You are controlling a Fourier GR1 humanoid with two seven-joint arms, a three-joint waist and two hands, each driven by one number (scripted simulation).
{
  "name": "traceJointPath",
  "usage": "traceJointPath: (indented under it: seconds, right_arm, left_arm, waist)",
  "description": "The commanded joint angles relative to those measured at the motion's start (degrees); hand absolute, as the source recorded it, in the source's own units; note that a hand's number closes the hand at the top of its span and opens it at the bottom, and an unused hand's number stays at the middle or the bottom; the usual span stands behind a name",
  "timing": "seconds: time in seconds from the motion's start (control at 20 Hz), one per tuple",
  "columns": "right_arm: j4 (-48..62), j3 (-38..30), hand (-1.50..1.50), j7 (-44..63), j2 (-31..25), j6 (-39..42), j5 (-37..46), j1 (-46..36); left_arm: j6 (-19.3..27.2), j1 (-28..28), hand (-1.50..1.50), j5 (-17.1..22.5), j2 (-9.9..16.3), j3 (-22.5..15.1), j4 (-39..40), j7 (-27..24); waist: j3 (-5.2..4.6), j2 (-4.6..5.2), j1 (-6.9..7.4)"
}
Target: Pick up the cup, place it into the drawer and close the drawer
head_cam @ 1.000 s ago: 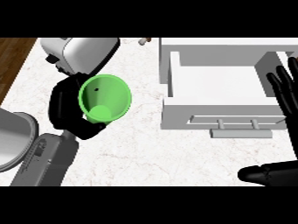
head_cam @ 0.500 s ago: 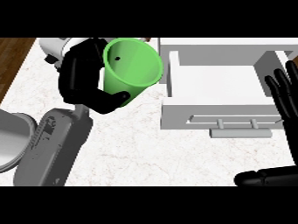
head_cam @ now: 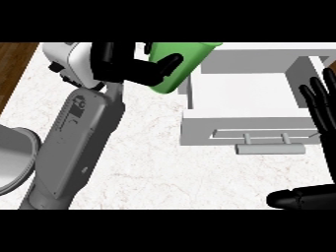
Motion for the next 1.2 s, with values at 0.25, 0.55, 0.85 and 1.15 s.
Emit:
traceJointPath:
  seconds: [0.25,0.55,0.85,1.15]
  right_arm:
    - [-0.7,-1.0,-1.50,3.4,-0.4,-1.2,-1.4,-3.2]
    - [2.1,0.4,-1.50,-1.4,0.1,0.9,0.7,0.7]
    - [4.1,-0.1,-1.50,0.6,-0.4,-0.4,0.4,-4.7]
    - [4.0,-0.6,-1.50,-2.8,-0.2,1.6,-0.8,-1.4]
  left_arm:
    - [3.5,-13.5,1.50,-2.5,-3.0,0.3,16.4,-0.6]
    - [7.4,-18.2,1.50,1.6,-3.0,-3.1,21.6,-0.4]
    - [6.7,-20.3,1.50,6.3,-3.0,-5.7,35.3,-9.7]
    - [7.0,-23.4,1.50,9.8,-3.0,-10.4,41.4,-10.0]
  waist:
    - [0.00,0.18,-0.68]
    - [0.02,0.15,-0.84]
    - [0.01,0.51,-1.69]
    - [0.03,0.57,-2.08]
